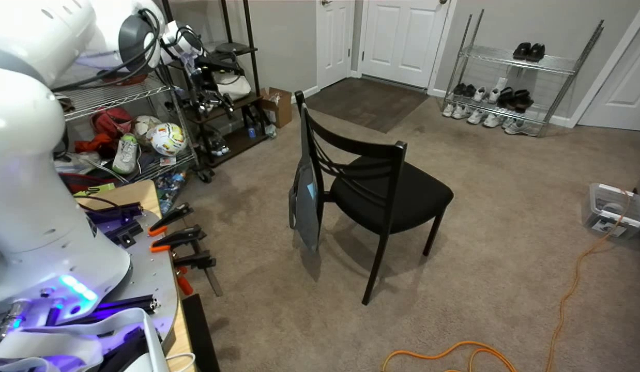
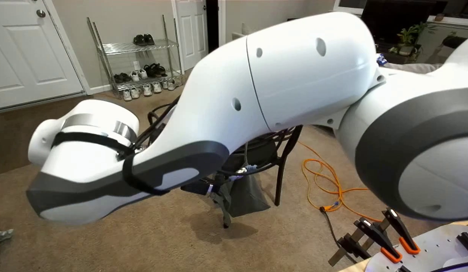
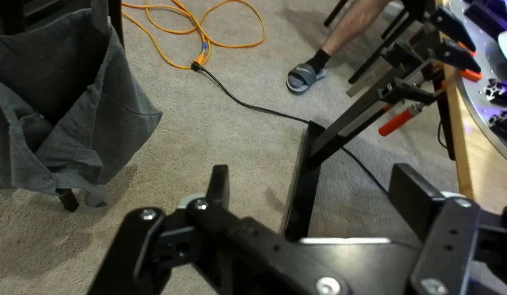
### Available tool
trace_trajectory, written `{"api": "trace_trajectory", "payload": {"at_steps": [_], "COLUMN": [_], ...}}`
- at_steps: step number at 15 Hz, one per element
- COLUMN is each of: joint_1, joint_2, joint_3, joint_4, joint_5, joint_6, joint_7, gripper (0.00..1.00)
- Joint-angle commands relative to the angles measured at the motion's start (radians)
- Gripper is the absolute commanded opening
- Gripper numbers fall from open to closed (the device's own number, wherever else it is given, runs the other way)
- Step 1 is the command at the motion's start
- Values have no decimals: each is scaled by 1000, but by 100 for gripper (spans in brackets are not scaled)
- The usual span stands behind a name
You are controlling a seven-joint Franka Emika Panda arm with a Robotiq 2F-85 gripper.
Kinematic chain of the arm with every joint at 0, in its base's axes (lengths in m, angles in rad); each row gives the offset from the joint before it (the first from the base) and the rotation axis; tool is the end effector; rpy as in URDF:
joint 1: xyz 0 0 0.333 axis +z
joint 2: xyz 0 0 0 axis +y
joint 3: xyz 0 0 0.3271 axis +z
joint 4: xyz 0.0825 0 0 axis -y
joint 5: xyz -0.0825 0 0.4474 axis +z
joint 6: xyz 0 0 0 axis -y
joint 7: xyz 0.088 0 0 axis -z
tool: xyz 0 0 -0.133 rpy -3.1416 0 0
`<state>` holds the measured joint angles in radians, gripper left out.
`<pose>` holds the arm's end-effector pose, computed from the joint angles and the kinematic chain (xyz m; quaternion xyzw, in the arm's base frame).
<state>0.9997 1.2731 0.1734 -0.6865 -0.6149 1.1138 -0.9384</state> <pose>0.4234 0.6251 0.1205 0.4681 0.7597 -0.3753 0.2509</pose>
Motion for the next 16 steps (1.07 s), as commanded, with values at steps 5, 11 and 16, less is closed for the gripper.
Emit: {"api": "trace_trajectory", "payload": {"at_steps": [5, 11, 16], "joint_1": [135, 164, 171], "joint_2": [61, 99, 111], "joint_3": [-144, -198, -216], "joint_4": [26, 52, 50], "joint_5": [-164, -262, -302], "joint_6": [-11, -10, -9], "joint_7": [-352, -488, -530], "gripper": [100, 100, 100]}}
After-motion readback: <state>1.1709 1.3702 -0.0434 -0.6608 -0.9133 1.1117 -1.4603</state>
